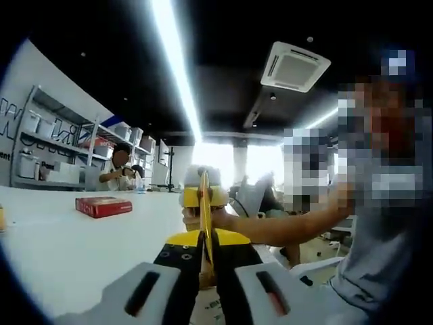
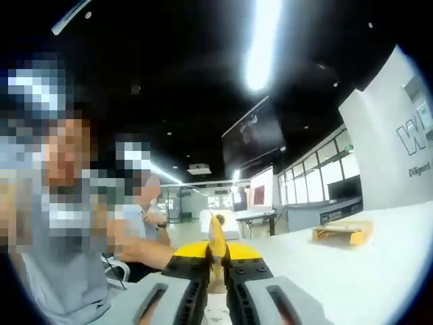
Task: Tear open the coffee pouch, take out the coffee, and pour the coffee from the pouch into the cup
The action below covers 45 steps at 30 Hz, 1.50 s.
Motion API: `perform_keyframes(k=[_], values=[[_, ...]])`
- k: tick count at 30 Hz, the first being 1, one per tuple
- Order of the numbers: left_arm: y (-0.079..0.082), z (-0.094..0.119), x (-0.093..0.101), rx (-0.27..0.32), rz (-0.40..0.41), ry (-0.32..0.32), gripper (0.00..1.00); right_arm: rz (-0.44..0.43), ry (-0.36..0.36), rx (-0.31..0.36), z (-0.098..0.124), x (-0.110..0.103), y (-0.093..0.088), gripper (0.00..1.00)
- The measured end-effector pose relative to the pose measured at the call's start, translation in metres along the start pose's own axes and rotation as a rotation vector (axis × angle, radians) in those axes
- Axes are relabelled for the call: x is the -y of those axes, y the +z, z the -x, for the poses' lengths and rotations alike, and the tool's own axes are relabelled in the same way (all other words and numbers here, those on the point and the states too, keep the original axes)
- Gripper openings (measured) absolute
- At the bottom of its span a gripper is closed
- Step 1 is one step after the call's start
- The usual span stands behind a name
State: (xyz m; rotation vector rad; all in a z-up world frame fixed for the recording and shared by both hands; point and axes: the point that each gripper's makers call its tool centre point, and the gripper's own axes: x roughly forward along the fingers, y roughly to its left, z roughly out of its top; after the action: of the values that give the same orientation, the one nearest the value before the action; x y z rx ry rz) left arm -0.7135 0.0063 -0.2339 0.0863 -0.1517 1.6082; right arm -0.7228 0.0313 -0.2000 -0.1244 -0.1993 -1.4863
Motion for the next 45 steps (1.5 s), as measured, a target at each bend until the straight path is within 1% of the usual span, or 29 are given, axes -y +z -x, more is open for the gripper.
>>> perform_keyframes(k=[4,6,11,13,15,16,19,23,26,27,30,33,35,37,39,41,45], values=[[0.001,0.000,0.001,0.003,-0.010,-0.007,0.05,0.002,0.005,0.004,-0.002,-0.004,0.000,0.09],[0.002,0.001,0.001,0.005,-0.013,-0.005,0.05,0.001,0.005,0.010,-0.001,-0.001,0.002,0.09],[0.005,0.002,-0.002,0.018,-0.025,-0.001,0.04,0.038,-0.009,0.060,-0.004,0.001,0.005,0.10],[0.005,0.003,-0.004,0.021,-0.020,-0.006,0.04,0.042,-0.008,0.060,-0.006,0.001,0.004,0.11],[0.004,0.002,-0.005,0.018,-0.034,-0.003,0.04,0.074,-0.030,0.053,-0.007,0.004,0.002,0.14],[0.004,0.002,-0.005,0.019,-0.036,-0.004,0.04,0.075,-0.030,0.053,-0.008,0.004,0.002,0.15],[0.005,0.002,-0.007,0.023,-0.040,-0.002,0.03,0.072,-0.027,0.060,-0.007,0.005,0.003,0.15],[0.009,0.003,-0.007,0.043,-0.044,-0.003,0.03,0.068,-0.021,0.059,-0.009,0.002,0.001,0.15],[0.012,0.005,-0.009,0.057,-0.039,0.000,0.03,0.061,-0.022,0.069,-0.008,0.002,0.004,0.13],[0.012,0.005,-0.009,0.059,-0.036,0.000,0.03,0.055,-0.023,0.074,-0.007,0.001,0.005,0.11],[0.012,0.004,-0.009,0.059,-0.028,0.001,0.04,0.039,-0.023,0.066,-0.007,0.000,0.006,0.09],[0.011,0.003,-0.008,0.055,0.005,-0.002,0.05,0.020,-0.031,0.048,-0.008,-0.002,0.006,0.09],[0.010,0.002,-0.007,0.050,0.016,-0.003,0.06,0.006,-0.049,0.027,-0.008,-0.001,0.007,0.09],[0.010,0.001,-0.006,0.048,0.027,-0.009,0.07,0.011,-0.071,0.006,-0.008,-0.002,0.007,0.09],[0.008,0.000,-0.004,0.041,0.022,-0.010,0.08,0.016,-0.102,-0.023,-0.008,-0.004,0.005,0.08],[0.007,-0.001,-0.004,0.035,0.019,-0.011,0.09,0.012,-0.128,-0.036,-0.009,-0.005,0.005,0.08],[0.007,-0.001,-0.002,0.038,0.016,-0.018,0.09,0.015,-0.172,-0.071,-0.013,-0.006,0.004,0.08]])
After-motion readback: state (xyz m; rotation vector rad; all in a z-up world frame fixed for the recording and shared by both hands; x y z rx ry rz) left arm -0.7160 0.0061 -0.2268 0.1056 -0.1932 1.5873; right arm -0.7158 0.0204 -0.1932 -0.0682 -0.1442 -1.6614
